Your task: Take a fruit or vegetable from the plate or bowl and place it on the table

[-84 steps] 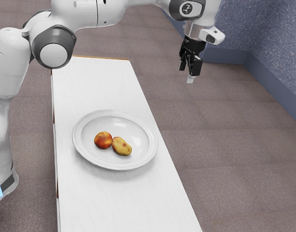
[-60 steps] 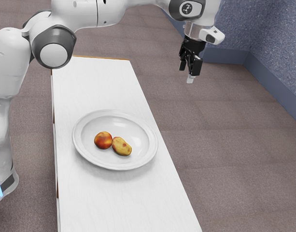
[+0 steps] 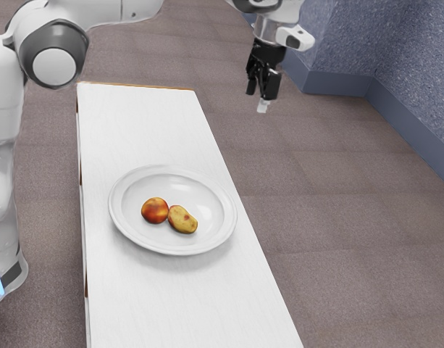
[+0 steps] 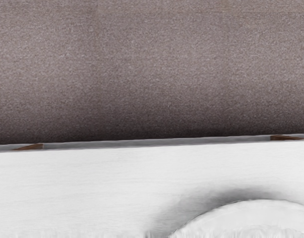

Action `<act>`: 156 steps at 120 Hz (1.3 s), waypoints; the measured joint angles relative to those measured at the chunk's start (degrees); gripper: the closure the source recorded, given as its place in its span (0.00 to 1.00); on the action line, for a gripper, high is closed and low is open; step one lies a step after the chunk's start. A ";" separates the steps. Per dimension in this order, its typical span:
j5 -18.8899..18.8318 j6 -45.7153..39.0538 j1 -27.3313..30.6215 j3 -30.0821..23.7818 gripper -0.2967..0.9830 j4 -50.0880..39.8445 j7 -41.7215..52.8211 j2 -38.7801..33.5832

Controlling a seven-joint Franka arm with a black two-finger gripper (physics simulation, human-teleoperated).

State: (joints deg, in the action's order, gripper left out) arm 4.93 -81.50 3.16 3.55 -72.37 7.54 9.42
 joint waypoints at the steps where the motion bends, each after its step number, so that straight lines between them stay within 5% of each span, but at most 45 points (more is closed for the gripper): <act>1: 0.01 0.03 -0.01 -0.04 0.23 -0.84 0.15 -0.65; 25: 0.08 -1.34 0.74 -3.30 0.23 -17.58 4.26 -9.78; 73: 1.64 -12.83 -1.20 -10.76 0.23 -37.43 10.94 -15.81; 156: 4.38 -16.91 -0.59 -12.71 0.23 -51.62 16.65 -24.83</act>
State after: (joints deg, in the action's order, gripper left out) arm 9.31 -98.41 2.57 -9.17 -123.99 24.19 -15.40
